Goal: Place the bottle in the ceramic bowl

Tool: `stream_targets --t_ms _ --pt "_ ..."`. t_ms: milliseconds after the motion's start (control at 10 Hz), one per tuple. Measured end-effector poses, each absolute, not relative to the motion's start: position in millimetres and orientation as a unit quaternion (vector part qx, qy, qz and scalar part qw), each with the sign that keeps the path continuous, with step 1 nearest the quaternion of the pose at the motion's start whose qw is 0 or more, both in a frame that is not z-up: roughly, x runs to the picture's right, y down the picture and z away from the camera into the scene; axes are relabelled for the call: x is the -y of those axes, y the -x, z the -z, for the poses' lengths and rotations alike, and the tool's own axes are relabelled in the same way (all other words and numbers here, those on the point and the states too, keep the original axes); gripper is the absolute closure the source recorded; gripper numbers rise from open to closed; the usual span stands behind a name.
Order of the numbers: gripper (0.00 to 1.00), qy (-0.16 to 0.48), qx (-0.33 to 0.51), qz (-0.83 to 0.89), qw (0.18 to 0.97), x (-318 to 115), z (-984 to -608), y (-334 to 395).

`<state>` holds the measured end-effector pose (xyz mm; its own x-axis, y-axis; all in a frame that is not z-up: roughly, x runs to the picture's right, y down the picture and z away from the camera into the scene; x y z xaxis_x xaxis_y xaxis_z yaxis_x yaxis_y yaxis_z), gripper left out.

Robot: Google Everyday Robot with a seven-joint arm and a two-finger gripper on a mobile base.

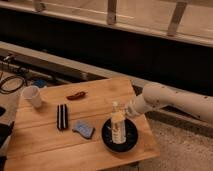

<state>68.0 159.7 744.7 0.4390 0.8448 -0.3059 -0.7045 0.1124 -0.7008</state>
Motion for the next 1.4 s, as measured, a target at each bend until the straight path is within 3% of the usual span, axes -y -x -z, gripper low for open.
stream_targets --t_ms 700,800,1400 --pt "0.24 0.442 0.055 -0.532 0.72 -174.4 -752.7 -73.2" --pt "0.2 0.442 0.054 -0.532 0.72 -175.2 -752.9 -72.5" --pt "0.2 0.39 0.068 -0.555 0.732 -145.6 -741.7 -86.1"
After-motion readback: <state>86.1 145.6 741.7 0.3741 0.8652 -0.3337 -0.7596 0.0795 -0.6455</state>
